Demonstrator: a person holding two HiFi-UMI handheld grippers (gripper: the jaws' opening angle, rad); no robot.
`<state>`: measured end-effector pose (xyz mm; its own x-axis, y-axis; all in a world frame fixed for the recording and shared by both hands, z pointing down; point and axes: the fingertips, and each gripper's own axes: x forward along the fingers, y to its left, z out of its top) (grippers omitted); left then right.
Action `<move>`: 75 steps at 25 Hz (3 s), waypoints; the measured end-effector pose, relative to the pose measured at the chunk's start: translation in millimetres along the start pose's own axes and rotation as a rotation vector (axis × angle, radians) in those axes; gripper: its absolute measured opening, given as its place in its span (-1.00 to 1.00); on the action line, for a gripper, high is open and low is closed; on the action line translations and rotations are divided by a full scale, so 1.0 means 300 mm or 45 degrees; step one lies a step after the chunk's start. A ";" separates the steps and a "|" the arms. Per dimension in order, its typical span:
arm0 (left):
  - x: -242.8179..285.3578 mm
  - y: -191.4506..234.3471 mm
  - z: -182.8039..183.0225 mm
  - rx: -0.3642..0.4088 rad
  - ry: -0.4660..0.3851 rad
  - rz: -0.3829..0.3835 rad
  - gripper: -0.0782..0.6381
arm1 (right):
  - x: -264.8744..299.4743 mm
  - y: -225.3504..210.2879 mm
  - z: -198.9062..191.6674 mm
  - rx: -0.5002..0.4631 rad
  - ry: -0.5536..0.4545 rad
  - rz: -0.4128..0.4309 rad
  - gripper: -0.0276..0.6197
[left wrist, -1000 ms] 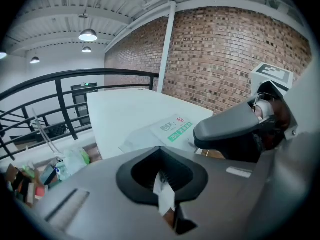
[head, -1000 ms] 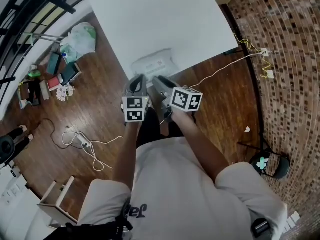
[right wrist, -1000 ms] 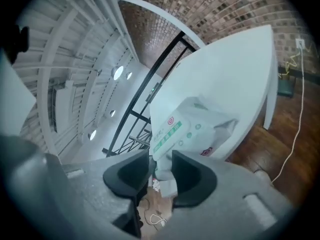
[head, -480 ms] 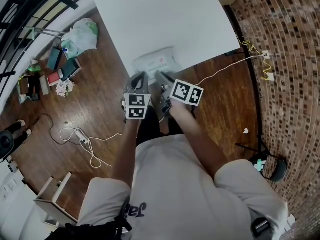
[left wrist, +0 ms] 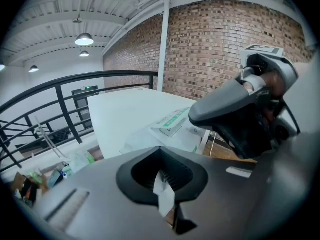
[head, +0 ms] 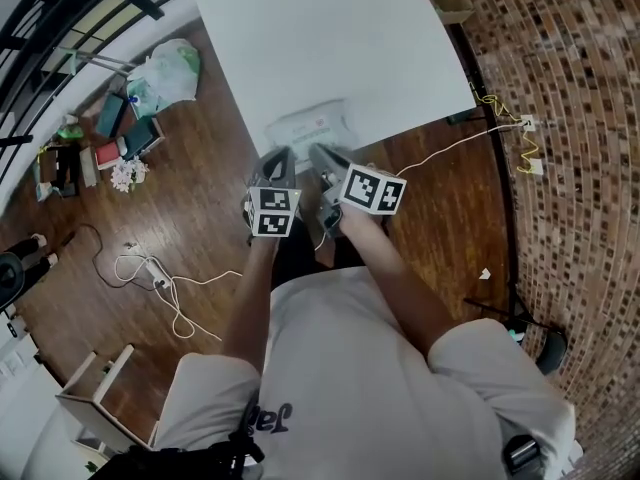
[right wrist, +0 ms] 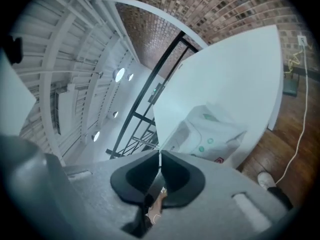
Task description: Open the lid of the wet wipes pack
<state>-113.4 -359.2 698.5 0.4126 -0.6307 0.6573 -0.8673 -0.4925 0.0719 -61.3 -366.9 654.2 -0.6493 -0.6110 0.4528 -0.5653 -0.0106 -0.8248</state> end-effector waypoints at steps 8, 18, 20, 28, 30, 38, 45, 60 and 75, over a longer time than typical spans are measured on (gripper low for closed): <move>0.004 -0.023 0.005 -0.011 0.020 0.019 -0.74 | 0.058 0.077 0.120 -0.307 0.086 -0.018 -0.94; 0.014 -0.023 0.008 -0.090 0.036 0.027 -0.74 | 0.189 0.046 0.236 -0.897 0.267 -0.246 -0.95; 0.015 -0.023 0.013 -0.107 0.033 0.033 -0.74 | 0.214 0.033 0.243 -0.973 0.311 -0.263 -0.94; 0.021 -0.009 0.014 -0.133 0.051 0.039 -0.74 | 0.318 -0.048 0.199 -1.117 0.619 -0.371 -0.94; 0.024 -0.003 0.015 -0.147 0.055 0.043 -0.74 | 0.335 -0.067 0.181 -1.147 0.710 -0.386 -0.94; 0.004 -0.030 0.004 -0.146 0.089 0.002 -0.74 | 0.310 -0.068 0.156 -1.253 0.795 -0.415 -0.94; -0.065 0.000 0.016 -0.111 0.031 -0.049 -0.74 | 0.175 0.038 0.258 -1.178 0.445 -0.339 -0.94; -0.435 -0.037 0.187 -0.183 -0.395 -0.076 -0.74 | -0.331 0.235 -0.053 -1.293 -0.139 -0.245 -0.94; -0.900 -0.824 0.030 -0.126 -0.629 0.348 -0.74 | -1.075 -0.010 -0.293 -1.101 -0.244 -0.050 -0.94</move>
<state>-7.9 -72.5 496.4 0.2301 -0.9445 0.2345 -0.9729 -0.2286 0.0339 105.0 -100.2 540.3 -0.5689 -0.7455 0.3472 -0.8224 0.5204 -0.2299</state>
